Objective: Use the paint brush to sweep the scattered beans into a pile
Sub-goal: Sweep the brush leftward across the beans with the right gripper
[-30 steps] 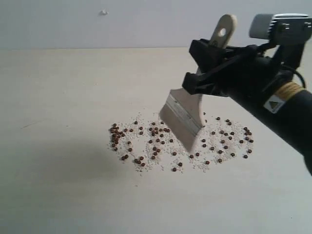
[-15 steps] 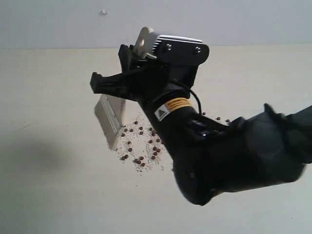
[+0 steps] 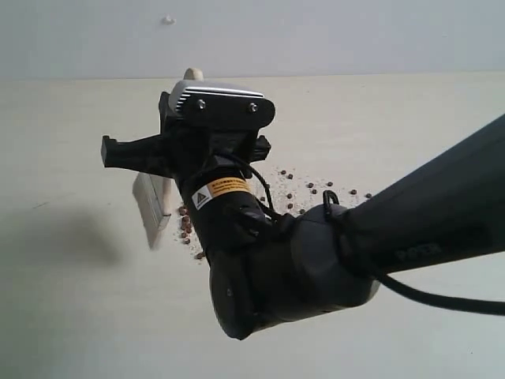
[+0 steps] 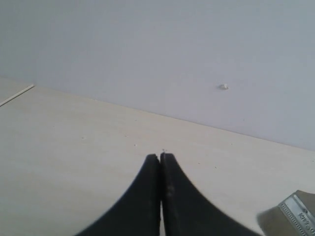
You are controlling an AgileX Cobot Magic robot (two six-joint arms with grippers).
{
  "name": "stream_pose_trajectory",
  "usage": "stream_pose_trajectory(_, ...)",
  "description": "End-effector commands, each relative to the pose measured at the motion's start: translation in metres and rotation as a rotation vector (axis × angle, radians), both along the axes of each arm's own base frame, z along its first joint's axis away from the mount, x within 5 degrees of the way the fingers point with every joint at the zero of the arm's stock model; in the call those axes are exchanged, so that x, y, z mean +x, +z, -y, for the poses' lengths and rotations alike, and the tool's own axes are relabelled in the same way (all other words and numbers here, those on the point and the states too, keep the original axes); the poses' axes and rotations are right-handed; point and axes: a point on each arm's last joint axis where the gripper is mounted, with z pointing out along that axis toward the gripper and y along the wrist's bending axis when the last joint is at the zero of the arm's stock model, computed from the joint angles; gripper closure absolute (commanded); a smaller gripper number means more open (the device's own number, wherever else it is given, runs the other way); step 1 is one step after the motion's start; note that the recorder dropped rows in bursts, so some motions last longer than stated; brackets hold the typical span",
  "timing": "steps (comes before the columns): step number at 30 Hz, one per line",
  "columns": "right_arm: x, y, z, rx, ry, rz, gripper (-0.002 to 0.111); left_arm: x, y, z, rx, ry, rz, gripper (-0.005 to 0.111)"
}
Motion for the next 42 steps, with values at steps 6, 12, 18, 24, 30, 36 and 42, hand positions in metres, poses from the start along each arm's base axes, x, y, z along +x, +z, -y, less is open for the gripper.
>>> stream_pose_trajectory(6,0.004,-0.003,0.004,0.051,-0.069,-0.029,0.108,0.0,0.0,0.0,-0.013,0.003,0.009,0.107)
stream_pose_trajectory(12,0.003,-0.006,0.003,0.04,-0.059,-0.045,0.108,0.0,0.0,0.0,-0.013,0.003,0.009,0.107)
stream_pose_trajectory(18,0.003,-0.008,0.002,0.028,-0.047,-0.068,0.108,0.0,0.0,0.0,-0.011,0.003,0.009,0.107)
stream_pose_trajectory(24,0.004,-0.022,0.003,-0.059,-0.065,-0.08,0.108,0.0,0.0,0.0,-0.011,0.003,0.009,0.107)
stream_pose_trajectory(30,0.011,-0.034,0.01,-0.119,-0.117,-0.105,0.108,0.0,0.0,0.0,-0.011,0.003,0.009,0.107)
stream_pose_trajectory(36,0.013,-0.038,0.024,-0.295,-0.267,-0.102,0.108,0.0,0.0,0.0,-0.011,0.003,0.009,0.107)
stream_pose_trajectory(42,0.014,-0.041,0.04,-0.422,-0.424,-0.134,0.108,0.0,0.0,0.0,-0.011,0.003,0.009,0.107)
